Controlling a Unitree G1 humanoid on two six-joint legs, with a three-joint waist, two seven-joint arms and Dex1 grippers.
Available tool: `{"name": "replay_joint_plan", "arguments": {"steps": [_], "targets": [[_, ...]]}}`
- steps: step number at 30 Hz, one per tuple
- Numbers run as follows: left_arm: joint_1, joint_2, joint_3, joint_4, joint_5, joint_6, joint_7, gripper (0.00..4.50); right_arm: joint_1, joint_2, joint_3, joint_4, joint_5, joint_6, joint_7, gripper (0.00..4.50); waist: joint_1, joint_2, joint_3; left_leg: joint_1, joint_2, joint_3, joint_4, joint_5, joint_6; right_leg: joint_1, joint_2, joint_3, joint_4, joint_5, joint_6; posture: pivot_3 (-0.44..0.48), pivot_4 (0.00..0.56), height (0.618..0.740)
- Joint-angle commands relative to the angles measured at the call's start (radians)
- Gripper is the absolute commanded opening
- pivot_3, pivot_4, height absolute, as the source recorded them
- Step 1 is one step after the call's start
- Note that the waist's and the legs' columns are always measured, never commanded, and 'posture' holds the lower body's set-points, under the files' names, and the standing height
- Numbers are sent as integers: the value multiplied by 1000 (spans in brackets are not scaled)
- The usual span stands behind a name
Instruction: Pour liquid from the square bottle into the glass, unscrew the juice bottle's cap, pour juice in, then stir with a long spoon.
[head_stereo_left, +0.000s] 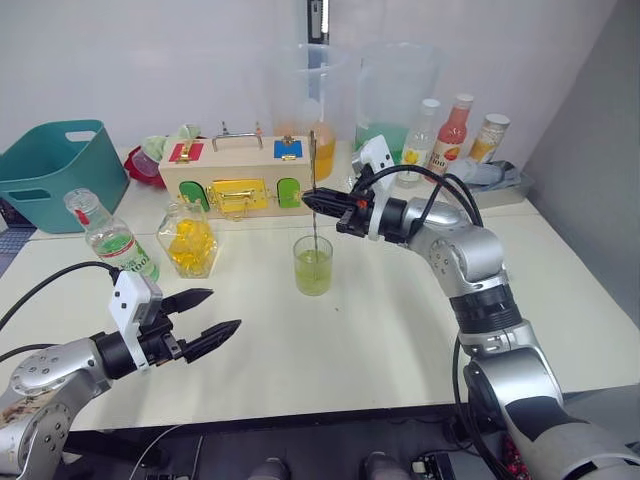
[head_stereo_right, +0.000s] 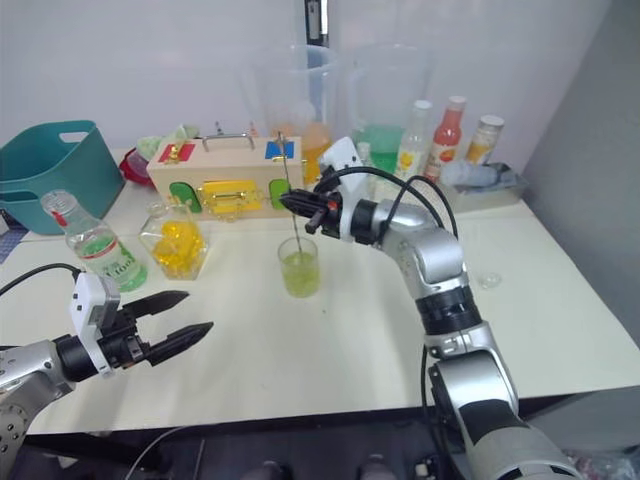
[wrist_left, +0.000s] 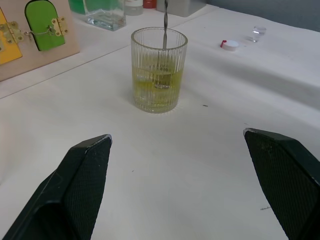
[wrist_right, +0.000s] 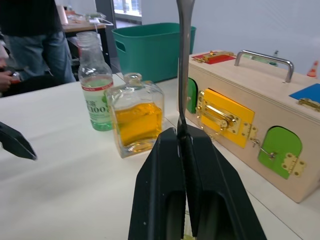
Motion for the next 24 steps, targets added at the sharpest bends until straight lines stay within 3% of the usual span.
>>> {"name": "replay_joint_plan", "arguments": {"steps": [1,11,17,24], "targets": [[-3,11,11,-19,8,-24,-3,4480,-59,15,-21,3,-13,-48,0,0,0,0,0,0,0,0,0,0,0,0,0,0,0,0,0,0,150,740],[-10,6,4,-17,26,-30,-2,4480,-63,74,-17,40,-37,-104,0,0,-2,0,0,0,0,1,0,0,0,0,0,1,1,0,0,0,150,740],[-22,11,5,-14,37,-30,9,4480,-23,81,-9,-78,33,42,50,0,-1,0,0,0,0,1,0,0,0,-1,0,1,1,0,0,0,150,740],[-31,14,-8,0,54,-31,8,4480,7,-51,34,-163,7,132,123,0,0,0,0,0,0,1,0,0,-1,0,0,1,0,0,0,0,150,740]]}}
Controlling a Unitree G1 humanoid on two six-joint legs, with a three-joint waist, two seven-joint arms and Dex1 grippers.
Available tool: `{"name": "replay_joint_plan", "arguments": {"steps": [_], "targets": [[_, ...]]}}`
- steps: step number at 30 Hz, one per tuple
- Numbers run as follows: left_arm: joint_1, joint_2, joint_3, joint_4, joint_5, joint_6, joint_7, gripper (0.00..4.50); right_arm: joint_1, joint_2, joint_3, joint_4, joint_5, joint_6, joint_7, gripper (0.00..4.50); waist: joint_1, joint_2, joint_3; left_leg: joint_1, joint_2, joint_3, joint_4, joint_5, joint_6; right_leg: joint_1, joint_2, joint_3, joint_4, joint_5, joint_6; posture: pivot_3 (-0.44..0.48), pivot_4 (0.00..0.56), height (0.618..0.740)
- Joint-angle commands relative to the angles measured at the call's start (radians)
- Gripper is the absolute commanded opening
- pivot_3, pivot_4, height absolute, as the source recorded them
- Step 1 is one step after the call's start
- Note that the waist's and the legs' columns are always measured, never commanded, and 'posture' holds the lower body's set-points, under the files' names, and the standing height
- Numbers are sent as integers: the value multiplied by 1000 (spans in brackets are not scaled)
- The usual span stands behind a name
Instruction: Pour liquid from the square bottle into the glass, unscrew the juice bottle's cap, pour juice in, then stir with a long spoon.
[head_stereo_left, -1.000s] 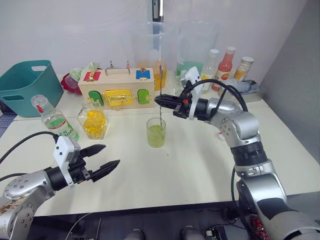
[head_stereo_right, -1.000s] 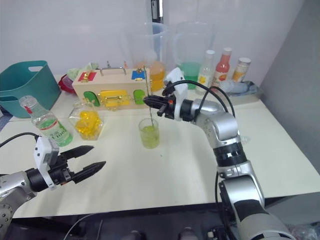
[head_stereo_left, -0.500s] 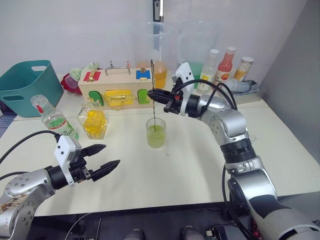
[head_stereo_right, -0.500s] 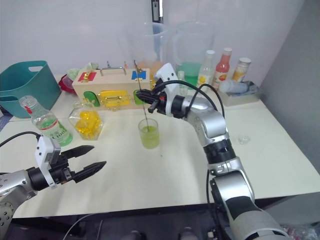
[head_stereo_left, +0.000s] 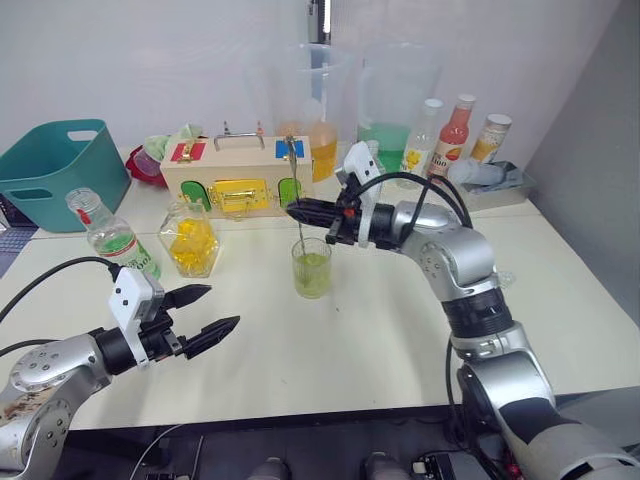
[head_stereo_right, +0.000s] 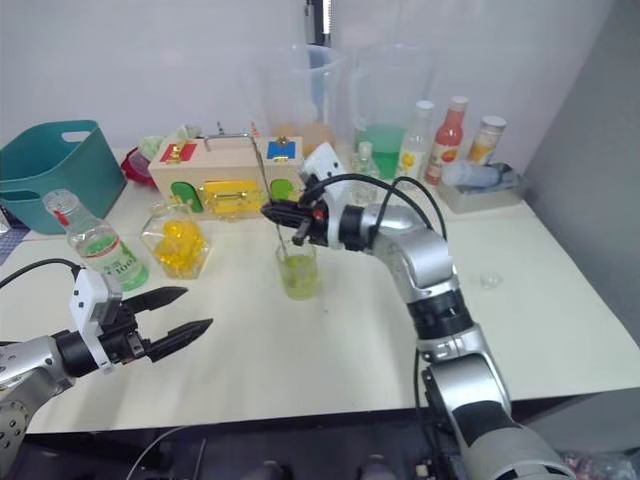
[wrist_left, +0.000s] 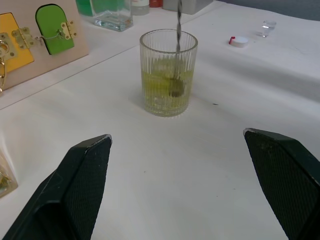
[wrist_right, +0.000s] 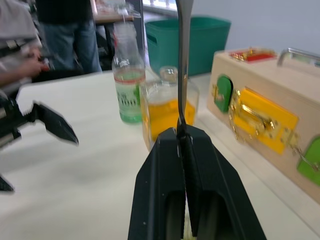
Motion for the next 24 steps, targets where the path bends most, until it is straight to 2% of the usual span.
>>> {"name": "replay_joint_plan", "arguments": {"steps": [1,10,15,24], "targets": [[-9,12,0,-11,5,-12,1,4480,-16,-38,-5,-58,5,23,28,0,-1,0,0,0,0,0,0,0,0,0,0,0,0,0,0,0,150,740],[-31,11,-15,8,16,-19,-1,4480,-34,-47,-17,-2,-42,-53,-1,0,-2,0,0,0,0,1,0,0,0,0,0,0,0,0,0,0,150,740],[-24,17,-8,-5,11,-10,0,4480,-101,71,-60,121,-49,-141,-97,0,-8,0,0,1,2,2,0,0,0,-1,2,2,1,0,0,0,150,740],[-7,30,3,-14,3,-11,2,4480,-58,137,-44,38,-9,-73,-84,0,-2,-1,0,1,3,2,0,-1,-2,-1,3,2,1,1,-1,0,150,740]]}}
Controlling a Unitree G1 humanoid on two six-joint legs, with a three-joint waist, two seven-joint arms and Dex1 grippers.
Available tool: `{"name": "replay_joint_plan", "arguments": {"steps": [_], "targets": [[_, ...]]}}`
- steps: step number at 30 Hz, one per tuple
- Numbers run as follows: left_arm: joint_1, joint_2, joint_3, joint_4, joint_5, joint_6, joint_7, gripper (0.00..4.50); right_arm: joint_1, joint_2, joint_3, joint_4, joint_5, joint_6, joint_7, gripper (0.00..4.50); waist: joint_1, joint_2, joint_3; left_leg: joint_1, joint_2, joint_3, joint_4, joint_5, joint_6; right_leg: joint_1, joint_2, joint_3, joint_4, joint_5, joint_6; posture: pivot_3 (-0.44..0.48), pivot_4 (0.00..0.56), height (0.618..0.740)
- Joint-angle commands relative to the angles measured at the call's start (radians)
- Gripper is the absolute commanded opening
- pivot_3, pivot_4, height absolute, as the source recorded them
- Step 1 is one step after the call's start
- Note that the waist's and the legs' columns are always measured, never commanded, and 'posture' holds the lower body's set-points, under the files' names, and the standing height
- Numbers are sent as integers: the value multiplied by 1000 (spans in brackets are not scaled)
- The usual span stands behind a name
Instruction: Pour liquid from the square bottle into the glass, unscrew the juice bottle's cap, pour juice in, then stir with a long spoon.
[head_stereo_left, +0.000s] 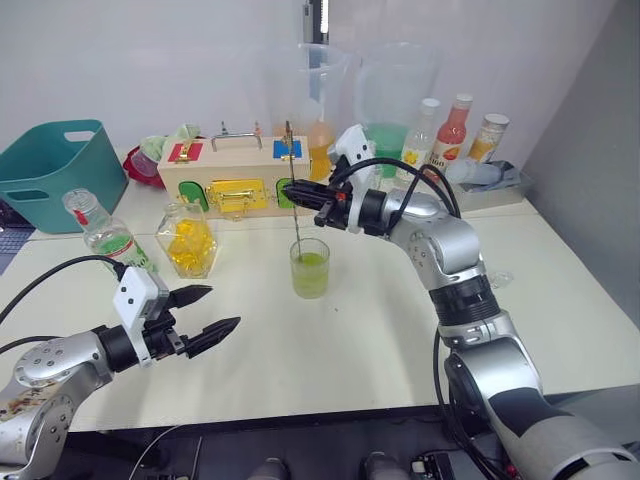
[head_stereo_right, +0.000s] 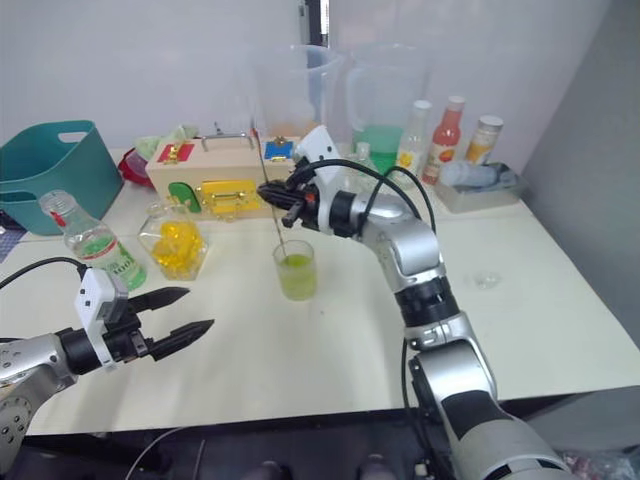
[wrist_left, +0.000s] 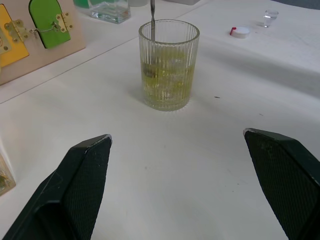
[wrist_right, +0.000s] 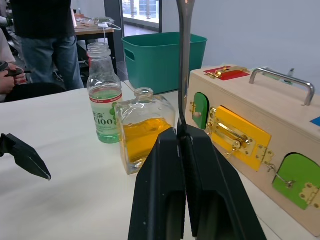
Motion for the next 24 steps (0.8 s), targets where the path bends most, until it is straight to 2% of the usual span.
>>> {"name": "replay_joint_plan", "arguments": {"steps": [1,5,12,24], "targets": [[1,10,29,-31,-7,-10,3,4480,14,11,-1,-104,46,46,15,0,-1,0,0,0,0,0,0,0,0,0,0,0,0,0,0,0,150,740],[1,11,27,-30,-11,-8,2,4480,51,-18,35,-182,50,112,50,0,-2,0,0,0,1,0,0,0,0,-1,1,0,0,0,0,0,150,740],[-1,15,25,-24,-5,-15,-4,4480,51,-111,57,-164,-42,56,40,0,-2,0,0,1,4,1,0,0,0,0,4,0,-1,1,-1,0,150,740],[-12,7,11,-19,-1,-20,7,4480,24,-28,1,-96,-34,-36,-33,0,-3,0,0,1,7,2,0,0,0,-1,6,1,-1,2,-3,0,150,740]]}}
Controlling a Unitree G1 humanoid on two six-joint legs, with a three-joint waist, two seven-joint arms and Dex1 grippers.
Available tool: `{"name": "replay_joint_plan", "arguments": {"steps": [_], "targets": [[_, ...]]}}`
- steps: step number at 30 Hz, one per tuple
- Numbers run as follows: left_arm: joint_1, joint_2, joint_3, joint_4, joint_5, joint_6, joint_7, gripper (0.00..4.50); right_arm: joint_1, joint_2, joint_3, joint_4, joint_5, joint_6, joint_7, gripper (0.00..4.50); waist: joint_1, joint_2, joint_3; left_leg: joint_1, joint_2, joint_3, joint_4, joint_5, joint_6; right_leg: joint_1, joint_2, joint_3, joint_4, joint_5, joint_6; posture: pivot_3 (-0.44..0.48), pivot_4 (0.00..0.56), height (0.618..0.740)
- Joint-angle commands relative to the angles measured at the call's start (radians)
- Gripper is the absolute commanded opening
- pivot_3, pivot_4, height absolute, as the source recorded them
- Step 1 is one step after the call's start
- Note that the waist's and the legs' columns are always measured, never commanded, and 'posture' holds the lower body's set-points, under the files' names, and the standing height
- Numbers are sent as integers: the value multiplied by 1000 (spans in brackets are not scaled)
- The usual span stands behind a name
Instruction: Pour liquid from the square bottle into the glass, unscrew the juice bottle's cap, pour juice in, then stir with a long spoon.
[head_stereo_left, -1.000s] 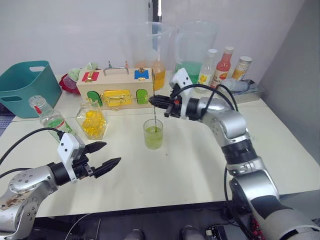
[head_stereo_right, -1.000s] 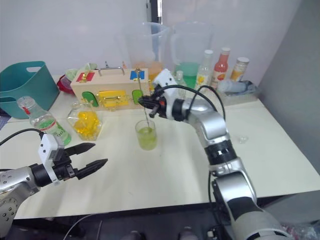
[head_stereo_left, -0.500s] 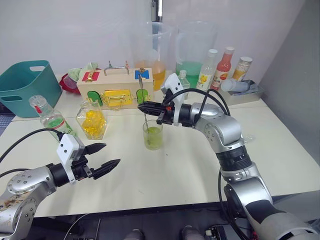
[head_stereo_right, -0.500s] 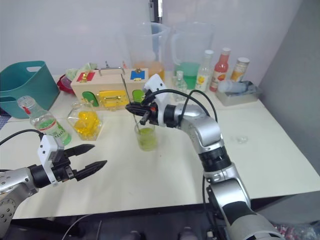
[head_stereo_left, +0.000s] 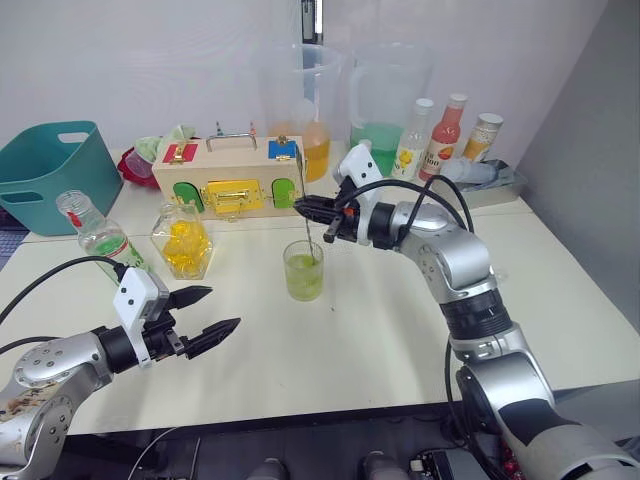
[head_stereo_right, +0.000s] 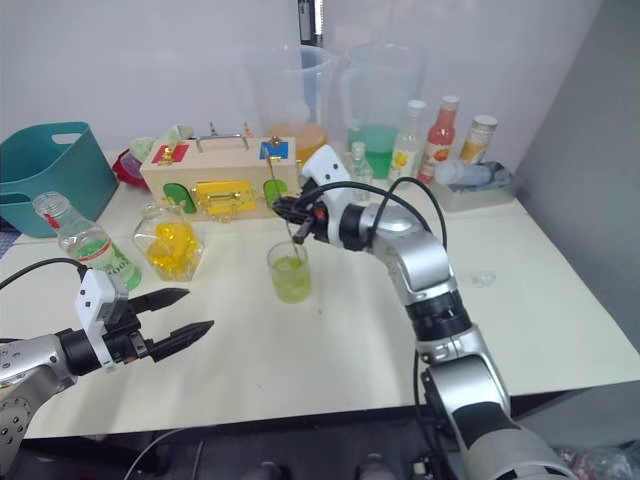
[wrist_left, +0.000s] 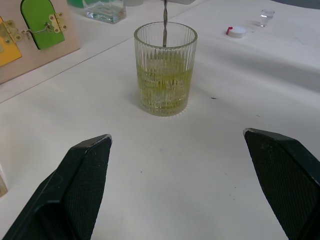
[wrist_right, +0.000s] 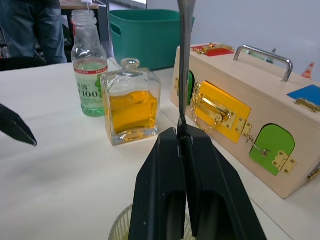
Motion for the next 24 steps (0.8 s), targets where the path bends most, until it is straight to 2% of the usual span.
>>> {"name": "replay_joint_plan", "arguments": {"steps": [1,24], "targets": [[-13,2,12,-17,2,-18,5,4480,-29,23,-33,-22,24,-27,-7,0,0,0,0,0,0,0,0,0,0,0,0,0,0,0,0,0,150,740],[-28,4,6,17,19,-62,-29,4480,-70,-44,-113,-123,147,134,8,0,1,0,0,0,1,0,0,0,0,0,1,0,0,0,-1,0,150,740]]}}
